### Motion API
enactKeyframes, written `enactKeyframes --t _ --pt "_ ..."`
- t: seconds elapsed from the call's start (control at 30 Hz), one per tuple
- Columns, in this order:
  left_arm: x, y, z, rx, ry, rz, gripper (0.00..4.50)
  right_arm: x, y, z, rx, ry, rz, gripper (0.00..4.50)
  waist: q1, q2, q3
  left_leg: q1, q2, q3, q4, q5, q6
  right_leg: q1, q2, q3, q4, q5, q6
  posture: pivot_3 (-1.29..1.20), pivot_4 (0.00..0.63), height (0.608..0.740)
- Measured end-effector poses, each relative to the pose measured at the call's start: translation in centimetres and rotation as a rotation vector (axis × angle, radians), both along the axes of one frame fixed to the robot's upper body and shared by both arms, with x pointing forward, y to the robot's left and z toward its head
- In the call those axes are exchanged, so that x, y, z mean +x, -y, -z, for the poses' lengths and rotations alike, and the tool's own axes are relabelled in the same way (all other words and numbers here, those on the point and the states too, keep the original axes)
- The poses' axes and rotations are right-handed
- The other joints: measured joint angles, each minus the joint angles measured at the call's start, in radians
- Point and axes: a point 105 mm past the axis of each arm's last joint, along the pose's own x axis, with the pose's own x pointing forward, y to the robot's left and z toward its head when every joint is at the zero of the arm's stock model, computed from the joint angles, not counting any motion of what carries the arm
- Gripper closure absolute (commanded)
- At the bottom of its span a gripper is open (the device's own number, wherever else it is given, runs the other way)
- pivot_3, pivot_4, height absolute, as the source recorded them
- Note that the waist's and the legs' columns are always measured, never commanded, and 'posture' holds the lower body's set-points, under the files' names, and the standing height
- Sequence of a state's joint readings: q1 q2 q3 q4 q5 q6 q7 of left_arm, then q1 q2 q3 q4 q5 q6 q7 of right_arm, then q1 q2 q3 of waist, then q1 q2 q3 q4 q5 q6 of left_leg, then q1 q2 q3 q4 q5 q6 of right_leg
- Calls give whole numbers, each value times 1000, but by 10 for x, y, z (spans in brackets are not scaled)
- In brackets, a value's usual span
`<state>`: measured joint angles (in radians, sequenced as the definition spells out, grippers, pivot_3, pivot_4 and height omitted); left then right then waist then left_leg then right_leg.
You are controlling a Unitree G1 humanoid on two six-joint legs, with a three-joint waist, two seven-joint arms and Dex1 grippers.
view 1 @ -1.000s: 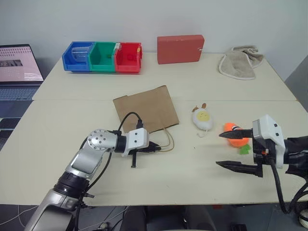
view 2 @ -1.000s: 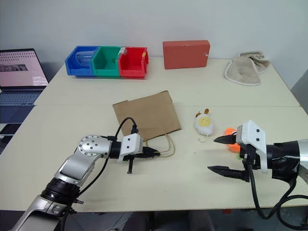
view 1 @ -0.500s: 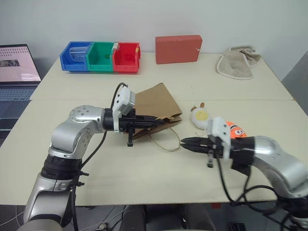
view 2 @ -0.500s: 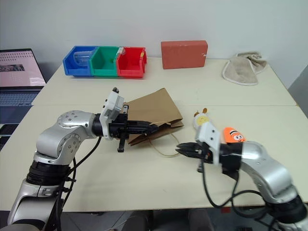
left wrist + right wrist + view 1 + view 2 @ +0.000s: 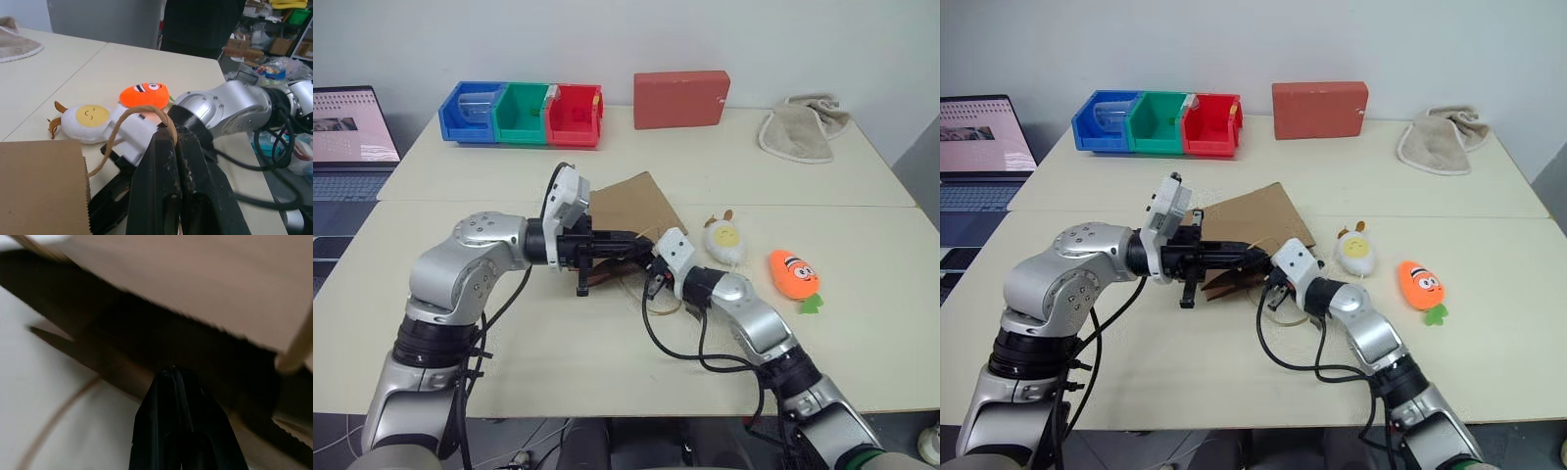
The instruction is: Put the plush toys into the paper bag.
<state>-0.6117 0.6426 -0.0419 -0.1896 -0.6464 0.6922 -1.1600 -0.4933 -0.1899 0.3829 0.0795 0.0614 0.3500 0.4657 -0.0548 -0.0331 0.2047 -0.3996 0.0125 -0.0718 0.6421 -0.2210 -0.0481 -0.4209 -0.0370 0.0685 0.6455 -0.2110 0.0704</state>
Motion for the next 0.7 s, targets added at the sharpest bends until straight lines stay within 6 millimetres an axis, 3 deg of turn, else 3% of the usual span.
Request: enactKeyframes --t 0.23,0.7 --pt "16 -9 -45 -111 87 -81 4500 8 -5 8 -26 54 58 4478 -1 0 0 0 0 -1 0 0 0 0 0 -1 0 0 0 0 150 740" --pt "33 -26 -98 -195 205 -153 4500 7 -7 16 -85 63 48 4478 -3 0 0 0 0 -2 -1 0 0 0 1 -1 0 0 0 0 150 740"
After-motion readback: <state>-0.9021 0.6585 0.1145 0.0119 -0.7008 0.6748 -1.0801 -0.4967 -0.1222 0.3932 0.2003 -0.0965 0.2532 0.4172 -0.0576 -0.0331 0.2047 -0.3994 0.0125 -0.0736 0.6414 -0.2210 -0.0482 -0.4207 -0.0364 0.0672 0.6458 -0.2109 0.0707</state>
